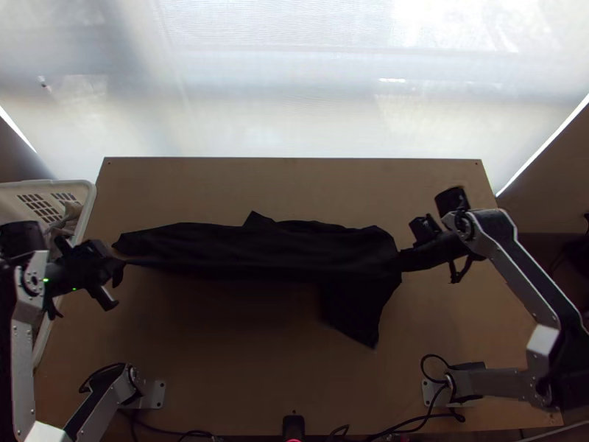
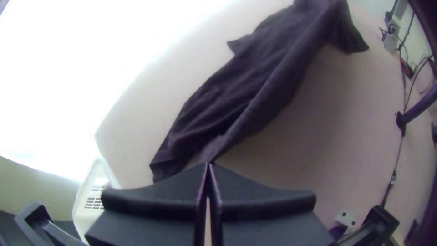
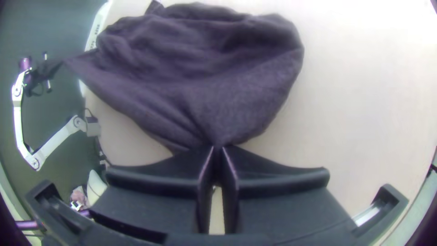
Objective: Fold the t-shirt
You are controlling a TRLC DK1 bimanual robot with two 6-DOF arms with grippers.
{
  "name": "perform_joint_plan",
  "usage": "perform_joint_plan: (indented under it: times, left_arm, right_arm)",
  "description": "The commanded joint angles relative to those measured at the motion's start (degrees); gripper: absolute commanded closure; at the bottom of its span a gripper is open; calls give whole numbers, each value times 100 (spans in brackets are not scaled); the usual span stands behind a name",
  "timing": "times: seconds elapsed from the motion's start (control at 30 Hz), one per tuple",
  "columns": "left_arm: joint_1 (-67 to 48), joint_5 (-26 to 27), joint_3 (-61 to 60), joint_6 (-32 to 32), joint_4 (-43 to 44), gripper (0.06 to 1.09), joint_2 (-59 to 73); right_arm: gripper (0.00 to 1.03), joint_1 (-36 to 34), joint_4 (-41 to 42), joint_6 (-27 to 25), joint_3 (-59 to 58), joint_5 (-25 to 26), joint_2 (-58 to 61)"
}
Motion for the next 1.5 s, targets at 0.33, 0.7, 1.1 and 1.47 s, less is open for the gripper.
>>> perform_joint_plan:
  times: [0.33,0.7,1.1,1.47]
  left_arm:
    - [-96,1212,2061,-2305,-686,105,-857]
    - [-1854,1204,4030,-3948,-414,105,-734]
    - [-2135,1256,5164,-5741,896,105,-716]
    - [-2030,1081,5102,-5935,1300,105,-769]
  right_arm:
    - [100,-307,-1136,674,2284,-276,-2161]
    - [100,388,-1601,797,3663,-285,-3084]
    - [100,-52,-1461,665,6546,-285,-2521]
    - [100,-307,-925,692,6309,-364,-2478]
